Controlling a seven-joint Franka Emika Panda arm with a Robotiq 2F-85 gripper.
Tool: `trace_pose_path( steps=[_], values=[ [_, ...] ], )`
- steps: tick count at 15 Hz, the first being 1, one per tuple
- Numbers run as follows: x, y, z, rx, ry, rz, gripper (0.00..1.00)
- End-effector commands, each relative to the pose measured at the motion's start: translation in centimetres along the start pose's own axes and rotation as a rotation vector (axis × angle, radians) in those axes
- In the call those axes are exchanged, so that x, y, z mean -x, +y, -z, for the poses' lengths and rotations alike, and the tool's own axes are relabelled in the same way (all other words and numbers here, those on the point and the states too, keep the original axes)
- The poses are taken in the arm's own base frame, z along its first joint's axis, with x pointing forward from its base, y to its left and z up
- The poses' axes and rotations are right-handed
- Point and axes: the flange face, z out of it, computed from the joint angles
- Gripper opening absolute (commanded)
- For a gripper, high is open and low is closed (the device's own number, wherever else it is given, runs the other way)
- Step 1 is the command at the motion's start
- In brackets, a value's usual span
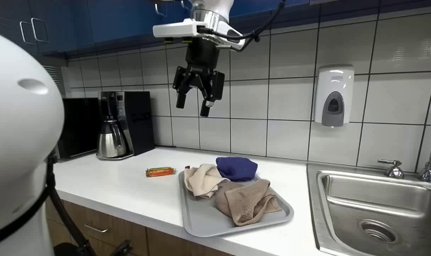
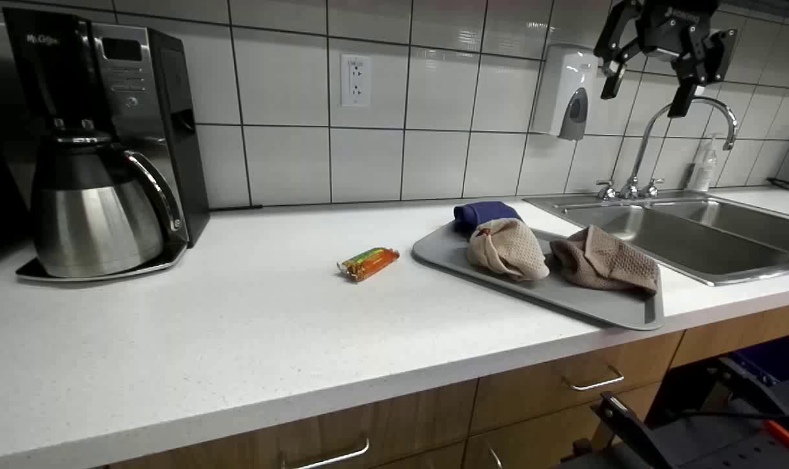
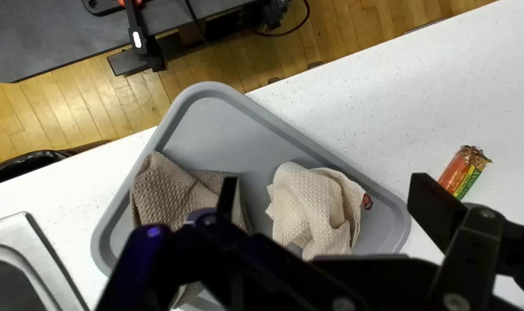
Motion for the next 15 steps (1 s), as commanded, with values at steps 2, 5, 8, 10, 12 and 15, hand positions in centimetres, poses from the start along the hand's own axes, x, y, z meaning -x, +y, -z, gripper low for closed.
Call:
trace_pose_path(
  steps=[2, 5, 8, 10, 12, 15],
  values=[
    [0.0, 0.0, 0.0, 0.000, -0.001, 0.000, 1.00],
    [0.0, 0.0, 0.0, 0.000, -0.001, 0.000, 1.00],
    [-0.2, -0.2, -0.3, 0.025, 0.039, 0.014, 1.00],
    [-0.4, -0.4, -0.8, 0.030, 0.067, 0.027, 1.00],
    [-0.7, -0.8, -1.5, 0.033, 0.100, 0.040, 1.00],
    [-1.2, -1.1, -2.9, 0.043, 0.143, 0.056, 1.00]
  ],
)
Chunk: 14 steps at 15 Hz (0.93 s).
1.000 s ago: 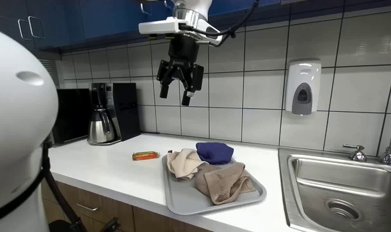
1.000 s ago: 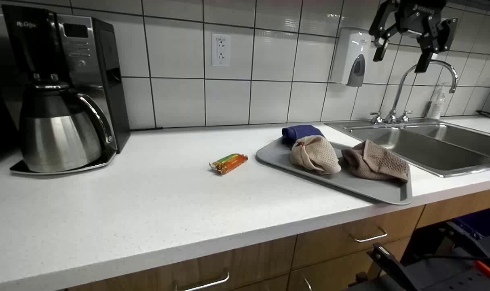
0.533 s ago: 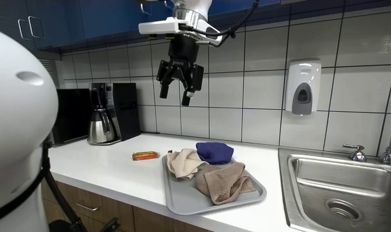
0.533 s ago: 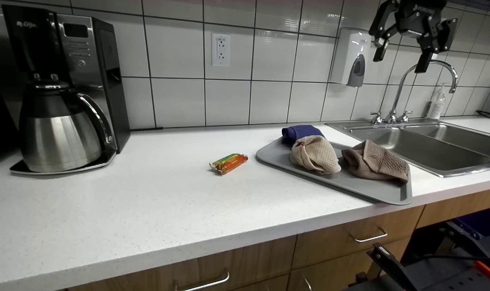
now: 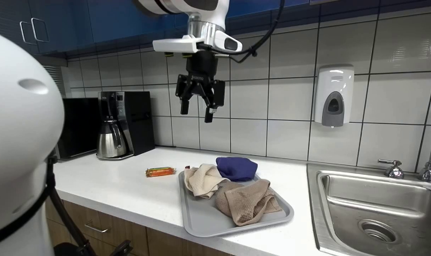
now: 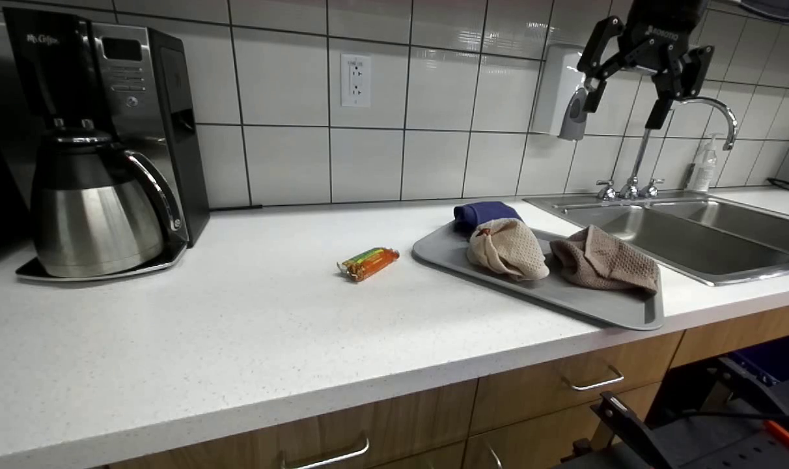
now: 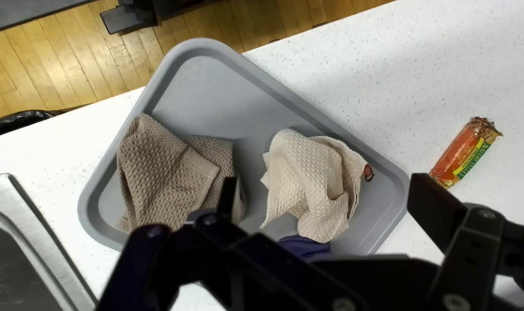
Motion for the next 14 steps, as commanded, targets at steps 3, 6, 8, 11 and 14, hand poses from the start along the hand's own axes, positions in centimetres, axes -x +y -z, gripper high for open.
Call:
trace_pose_path(
  steps=[3, 6, 8, 11, 14],
  values=[
    [-1.0, -0.6, -2.8, 0.033, 0.072, 0.046, 1.00],
    [-1.9, -0.9, -4.2, 0.041, 0.093, 0.060, 1.00],
    [-2.8, -1.1, -5.1, 0.047, 0.107, 0.073, 1.00],
    [-4.1, -1.6, -6.4, 0.053, 0.124, 0.096, 1.00],
    [-5.1, -2.2, -7.8, 0.060, 0.139, 0.121, 1.00]
  ],
)
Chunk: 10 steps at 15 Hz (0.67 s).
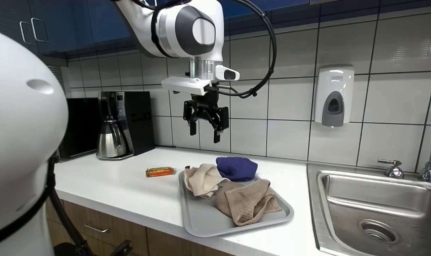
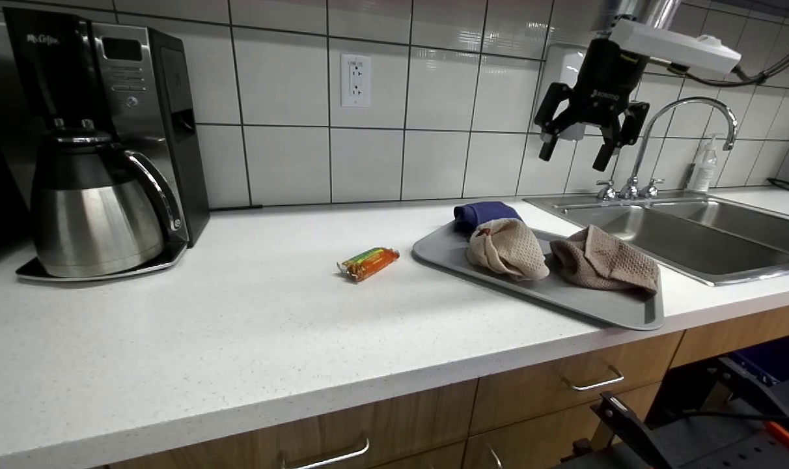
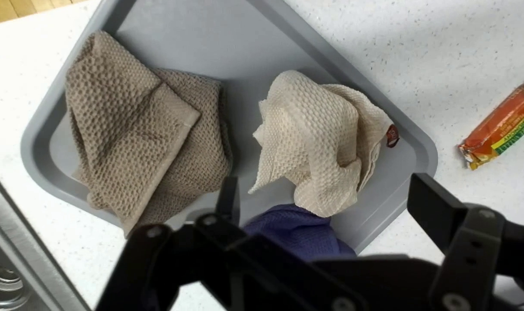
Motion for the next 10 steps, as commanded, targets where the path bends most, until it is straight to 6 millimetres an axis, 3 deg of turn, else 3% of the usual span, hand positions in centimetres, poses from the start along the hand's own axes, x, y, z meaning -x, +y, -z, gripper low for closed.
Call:
trace_pose_path(
  steps=[1, 10],
  values=[
    [-1.6, -0.9, -1.5, 0.014, 0.018, 0.054, 1.00],
    [-3.6, -1.9, -6.0, 0.031, 0.010, 0.114, 1.00]
  ],
)
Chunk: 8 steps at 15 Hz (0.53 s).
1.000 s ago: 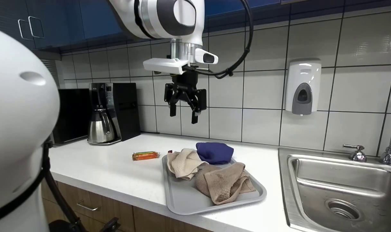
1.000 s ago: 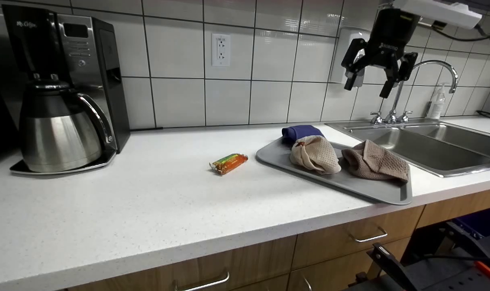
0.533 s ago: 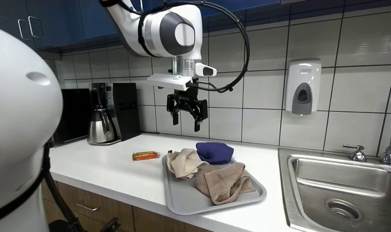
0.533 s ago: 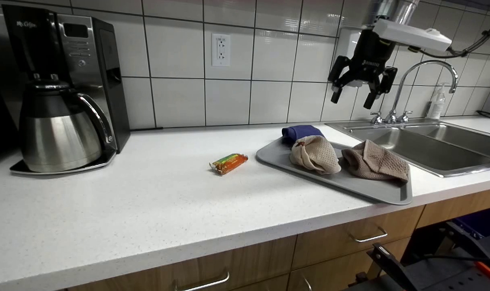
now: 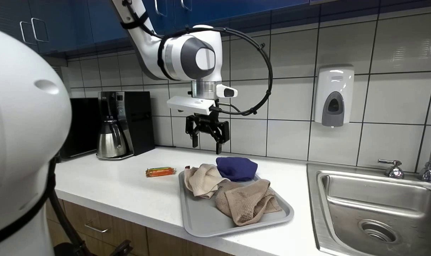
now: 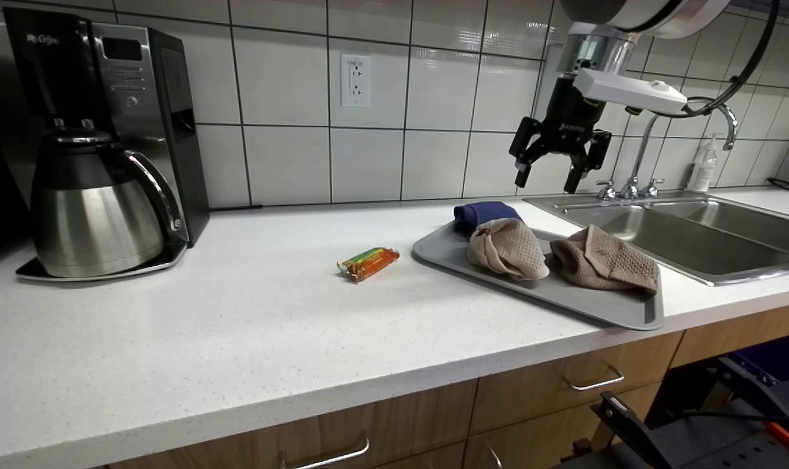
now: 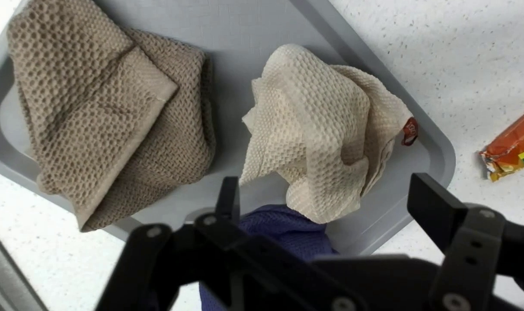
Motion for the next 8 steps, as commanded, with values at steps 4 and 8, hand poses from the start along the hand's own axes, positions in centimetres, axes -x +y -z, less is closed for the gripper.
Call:
trace_pose_path(
  steps=[4, 8],
  values=[
    [-1.9, -1.0, -3.1, 0.011, -0.005, 0.066, 1.00],
    [-2.0, -1.8, -5.0, 0.017, -0.015, 0.088, 1.00]
  ],
)
